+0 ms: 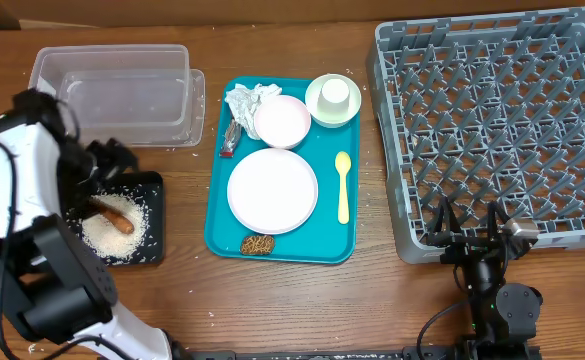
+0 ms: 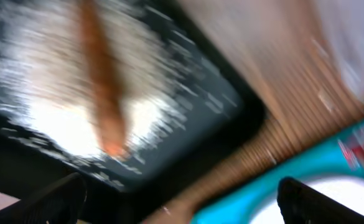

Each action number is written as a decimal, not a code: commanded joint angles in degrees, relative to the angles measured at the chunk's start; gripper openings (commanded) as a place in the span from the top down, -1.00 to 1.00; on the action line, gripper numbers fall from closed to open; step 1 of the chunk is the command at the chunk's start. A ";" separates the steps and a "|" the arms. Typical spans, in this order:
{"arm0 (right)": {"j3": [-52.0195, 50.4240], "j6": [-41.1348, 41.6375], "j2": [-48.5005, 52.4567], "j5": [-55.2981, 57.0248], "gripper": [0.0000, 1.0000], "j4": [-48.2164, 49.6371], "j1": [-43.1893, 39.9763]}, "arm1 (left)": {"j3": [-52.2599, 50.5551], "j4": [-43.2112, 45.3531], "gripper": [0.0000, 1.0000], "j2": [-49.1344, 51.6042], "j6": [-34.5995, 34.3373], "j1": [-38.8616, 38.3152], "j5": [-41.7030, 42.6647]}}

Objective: Sort waste into correct bins and load items into the dishwasher
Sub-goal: 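Move the left gripper back and grasp the brown cookie on the teal tray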

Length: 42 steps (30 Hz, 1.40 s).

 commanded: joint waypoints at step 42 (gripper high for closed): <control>-0.61 -0.33 -0.68 0.09 -1.00 0.37 0.37 | -22.32 13.09 -0.96 -2.40 -2.97 -53.18 -12.55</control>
